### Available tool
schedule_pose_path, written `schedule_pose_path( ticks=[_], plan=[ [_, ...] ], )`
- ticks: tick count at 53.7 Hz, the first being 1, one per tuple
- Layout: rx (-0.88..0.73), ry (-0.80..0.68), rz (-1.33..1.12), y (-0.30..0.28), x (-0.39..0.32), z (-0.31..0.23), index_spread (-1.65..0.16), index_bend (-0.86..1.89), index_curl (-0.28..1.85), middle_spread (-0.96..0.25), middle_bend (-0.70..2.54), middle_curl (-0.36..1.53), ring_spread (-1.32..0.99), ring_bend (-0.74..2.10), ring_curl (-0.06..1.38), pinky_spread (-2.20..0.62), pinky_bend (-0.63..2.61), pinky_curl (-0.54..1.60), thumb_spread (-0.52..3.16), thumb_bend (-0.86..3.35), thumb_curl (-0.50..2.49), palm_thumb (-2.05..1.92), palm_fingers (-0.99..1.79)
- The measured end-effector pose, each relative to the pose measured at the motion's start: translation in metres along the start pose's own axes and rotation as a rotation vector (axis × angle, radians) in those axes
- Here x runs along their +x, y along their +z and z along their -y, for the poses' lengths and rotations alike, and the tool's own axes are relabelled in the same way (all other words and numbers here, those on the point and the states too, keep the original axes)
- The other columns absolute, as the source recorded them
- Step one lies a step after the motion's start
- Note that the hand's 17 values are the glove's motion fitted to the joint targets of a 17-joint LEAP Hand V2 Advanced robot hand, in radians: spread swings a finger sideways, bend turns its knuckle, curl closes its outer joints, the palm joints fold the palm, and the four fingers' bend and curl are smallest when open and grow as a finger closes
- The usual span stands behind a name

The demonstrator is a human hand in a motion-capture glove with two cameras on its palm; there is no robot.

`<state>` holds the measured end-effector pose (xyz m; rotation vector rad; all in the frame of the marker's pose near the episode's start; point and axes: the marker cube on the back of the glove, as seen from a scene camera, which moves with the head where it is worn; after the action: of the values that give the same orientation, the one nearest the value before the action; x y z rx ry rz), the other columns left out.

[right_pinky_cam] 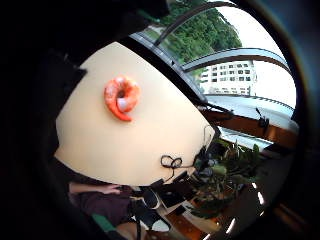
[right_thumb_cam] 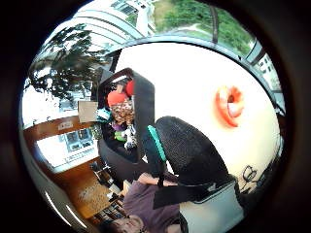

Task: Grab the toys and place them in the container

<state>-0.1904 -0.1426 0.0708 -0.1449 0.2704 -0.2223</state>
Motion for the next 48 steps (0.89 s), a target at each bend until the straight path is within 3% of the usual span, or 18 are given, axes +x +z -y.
schedule_pose_path(
  ticks=[5, 10, 13, 15, 19, 23, 24, 28, 31, 34, 37, 38, 39, 40, 41, 42, 44, 48],
  plan=[
    [-0.062, 0.06, -0.003, 0.054, 0.015, 0.02, -0.25, 0.09, 0.17, -0.07, 0.13, 0.25, 0.01, 0.29, 0.31, 0.05, 0.74, 0.34, 1.25, -0.05, 0.21, -0.07, -0.22],
    [-0.199, 0.084, -0.193, 0.138, 0.044, 0.037, -0.25, 0.09, 0.17, -0.05, 0.1, 0.23, 0.02, 0.28, 0.31, 0.06, 0.77, 0.35, 1.25, -0.05, 0.21, -0.06, -0.24],
    [-0.275, 0.073, 0.007, 0.171, 0.024, 0.044, -0.25, 0.04, 0.15, -0.03, 0.07, 0.21, 0.04, 0.27, 0.32, 0.06, 0.88, 0.38, 1.24, -0.05, 0.21, -0.07, -0.27],
    [-0.287, 0.074, 0.069, 0.184, 0.018, 0.047, -0.25, 0.01, 0.14, -0.01, 0.04, 0.2, 0.05, 0.27, 0.32, 0.07, 0.95, 0.4, 1.22, -0.07, 0.2, -0.09, -0.31],
    [-0.21, 0.09, -0.089, 0.205, 0.03, 0.051, -0.24, 0.0, 0.13, 0.02, 0.03, 0.18, 0.06, 0.25, 0.32, 0.06, 1.08, 0.43, 1.17, -0.09, 0.19, -0.12, -0.35],
    [-0.114, 0.095, -0.07, 0.207, 0.031, 0.055, -0.25, 0.02, 0.11, 0.04, 0.04, 0.15, 0.06, 0.37, 0.35, 0.04, 1.17, 0.45, 1.16, -0.08, 0.19, -0.11, -0.19],
    [-0.086, 0.101, -0.034, 0.207, 0.03, 0.056, -0.25, 0.03, 0.11, 0.04, 0.04, 0.15, 0.07, 0.34, 0.34, 0.04, 1.18, 0.45, 1.14, -0.08, 0.18, -0.12, -0.28],
    [0.02, 0.081, -0.049, 0.207, 0.04, 0.061, -0.27, 0.09, 0.11, 0.02, 0.09, 0.15, 0.02, 0.57, 0.41, -0.03, 1.19, 0.45, 1.23, -0.04, 0.18, -0.06, -0.03],
    [0.063, 0.079, 0.105, 0.205, 0.028, 0.064, -0.28, 0.13, 0.13, 0.01, 0.14, 0.16, -0.06, 0.71, 0.45, -0.1, 1.19, 0.46, 1.28, -0.03, 0.18, -0.04, 0.07],
    [0.076, 0.072, 0.185, 0.204, 0.021, 0.065, -0.28, 0.14, 0.13, 0.0, 0.17, 0.17, -0.12, 0.83, 0.48, -0.16, 1.23, 0.46, 1.35, 0.0, 0.18, -0.01, 0.18],
    [0.064, 0.075, 0.207, 0.2, 0.021, 0.065, -0.28, 0.14, 0.13, -0.05, 0.27, 0.2, -0.2, 1.02, 0.53, -0.22, 1.28, 0.47, 1.46, 0.06, 0.2, 0.09, 0.48],
    [0.058, 0.077, 0.213, 0.198, 0.021, 0.064, -0.28, 0.14, 0.13, -0.06, 0.28, 0.21, -0.22, 1.05, 0.54, -0.23, 1.29, 0.47, 1.48, 0.08, 0.21, 0.11, 0.49],
    [0.053, 0.077, 0.216, 0.195, 0.02, 0.063, -0.28, 0.15, 0.14, -0.05, 0.22, 0.2, -0.23, 1.01, 0.53, -0.23, 1.28, 0.47, 1.48, 0.06, 0.2, 0.07, 0.33],
    [0.048, 0.076, 0.215, 0.192, 0.019, 0.063, -0.28, 0.14, 0.15, -0.08, 0.35, 0.25, -0.25, 1.17, 0.62, -0.25, 1.34, 0.52, 1.53, 0.1, 0.22, 0.14, 0.59],
    [0.046, 0.073, 0.211, 0.189, 0.017, 0.062, -0.28, 0.11, 0.13, -0.1, 0.4, 0.25, -0.27, 1.21, 0.61, -0.27, 1.32, 0.5, 1.55, 0.11, 0.22, 0.16, 0.65],
    [0.045, 0.07, 0.202, 0.184, 0.015, 0.061, -0.28, 0.13, 0.13, -0.09, 0.34, 0.24, -0.29, 1.17, 0.59, -0.28, 1.32, 0.49, 1.56, 0.11, 0.22, 0.15, 0.53],
    [0.053, 0.064, 0.17, 0.172, 0.01, 0.059, -0.29, 0.11, 0.13, -0.15, 0.5, 0.29, -0.31, 1.31, 0.65, -0.3, 1.36, 0.52, 1.59, 0.17, 0.25, 0.25, 0.77],
    [0.077, 0.047, 0.109, 0.132, 0.002, 0.054, -0.3, 0.15, 0.12, -0.22, 0.68, 0.36, -0.35, 1.37, 0.68, -0.33, 1.36, 0.54, 1.59, 0.28, 0.34, 0.48, 0.84]
  ],
)
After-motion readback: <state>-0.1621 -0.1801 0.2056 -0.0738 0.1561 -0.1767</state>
